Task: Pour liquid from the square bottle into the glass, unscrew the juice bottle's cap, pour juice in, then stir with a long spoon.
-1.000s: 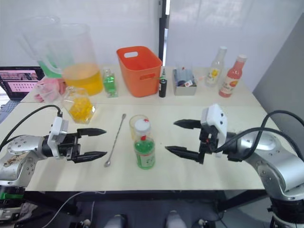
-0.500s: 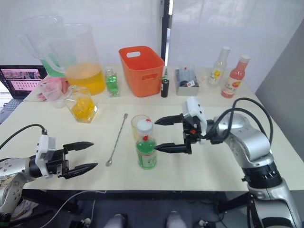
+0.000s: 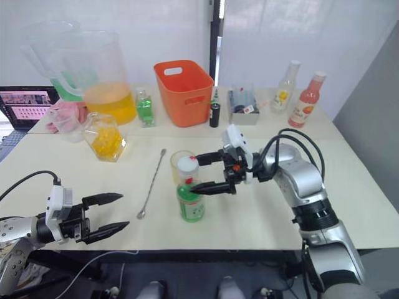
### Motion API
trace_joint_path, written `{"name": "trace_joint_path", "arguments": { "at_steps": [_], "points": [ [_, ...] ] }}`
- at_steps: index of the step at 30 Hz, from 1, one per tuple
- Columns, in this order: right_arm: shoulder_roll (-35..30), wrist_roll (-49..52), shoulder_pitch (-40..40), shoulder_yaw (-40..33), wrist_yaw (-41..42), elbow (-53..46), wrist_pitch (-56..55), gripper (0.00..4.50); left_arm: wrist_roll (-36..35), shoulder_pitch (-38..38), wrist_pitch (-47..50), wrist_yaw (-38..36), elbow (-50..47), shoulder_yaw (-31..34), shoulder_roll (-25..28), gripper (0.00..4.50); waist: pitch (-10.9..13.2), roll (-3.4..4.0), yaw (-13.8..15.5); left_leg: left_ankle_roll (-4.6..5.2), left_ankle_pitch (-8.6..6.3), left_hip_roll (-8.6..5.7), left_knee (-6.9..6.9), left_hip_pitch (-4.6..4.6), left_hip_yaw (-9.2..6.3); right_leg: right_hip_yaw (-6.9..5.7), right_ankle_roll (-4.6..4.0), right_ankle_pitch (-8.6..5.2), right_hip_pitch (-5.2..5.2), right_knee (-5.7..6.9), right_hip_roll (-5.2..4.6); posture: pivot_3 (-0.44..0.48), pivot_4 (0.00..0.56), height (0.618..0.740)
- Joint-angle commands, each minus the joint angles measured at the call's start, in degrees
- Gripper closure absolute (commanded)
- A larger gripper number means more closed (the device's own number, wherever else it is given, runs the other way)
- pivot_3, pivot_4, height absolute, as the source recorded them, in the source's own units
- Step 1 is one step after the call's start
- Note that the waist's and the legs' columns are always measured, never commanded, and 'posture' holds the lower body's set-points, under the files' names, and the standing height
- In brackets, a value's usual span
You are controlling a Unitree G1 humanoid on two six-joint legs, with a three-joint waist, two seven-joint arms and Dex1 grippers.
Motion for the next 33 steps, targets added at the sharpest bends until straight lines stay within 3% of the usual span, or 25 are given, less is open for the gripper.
{"name": "trace_joint_path", "arguments": {
  "at_steps": [1, 4, 12, 16, 22, 33],
  "points": [
    [0.7, 0.7, -1.1, -1.5, 0.2, -0.7, -0.2, 2.19, -1.2, 0.3, 0.6, 0.2, -2.1, 1.2, 0.7, 0.00, 0.0, 0.00, 0.0, 0.00, 0.00, 0.00, 0.00, -0.01, 0.00, 0.00, 0.00, 0.00, 0.00, 0.00, 0.00, 0.000, 0.150, 0.740],
    [1.1, 0.3, -1.0, -1.7, 0.0, -0.8, -0.6, 3.07, -1.1, 0.1, 0.6, 0.2, -1.9, 1.1, 0.7, 0.00, 0.0, 0.01, 0.0, -0.01, 0.00, 0.00, 0.00, -0.03, 0.00, 0.00, 0.00, 0.00, -0.02, 0.01, 0.00, 0.000, 0.150, 0.740],
    [0.9, -0.4, 1.9, -3.5, -4.3, -5.4, -1.7, 3.12, -0.3, -2.8, 0.5, -0.6, 0.1, -0.9, 0.5, 0.00, 0.0, 0.00, 0.1, 0.00, 0.00, 0.00, 0.00, -0.09, 0.00, -0.01, 0.00, 0.00, -0.09, 0.04, 0.00, 0.000, 0.150, 0.740],
    [1.1, -1.4, 6.6, -7.2, -14.5, -13.9, -0.6, 3.12, -1.4, -5.3, 1.5, -2.5, 1.6, -1.8, 0.9, 0.00, 0.0, 0.00, 0.1, 0.00, 0.01, 0.00, 0.01, -0.14, 0.00, 0.00, 0.01, 0.00, -0.14, 0.05, 0.00, 0.000, 0.150, 0.740],
    [2.2, 1.8, 15.8, -10.1, -31.6, -31.7, 9.4, 3.12, -2.6, -11.3, 3.0, -5.1, 4.8, -3.6, 0.8, 0.00, 0.0, 0.00, 0.2, 0.06, 0.04, 0.00, 0.02, -0.25, -0.02, 0.00, 0.00, 0.00, -0.27, 0.12, 0.01, 0.000, 0.150, 0.740],
    [11.3, 7.5, 22.5, -11.5, -56.8, -45.9, 25.7, 3.12, -1.0, -21.6, 1.2, -10.6, 12.1, -9.8, -1.8, 0.00, 0.0, -0.04, 0.1, 0.20, 0.14, -0.01, 0.03, -0.31, -0.03, 0.01, -0.01, 0.02, -0.28, 0.12, 0.02, 0.000, 0.150, 0.740]
  ]
}}
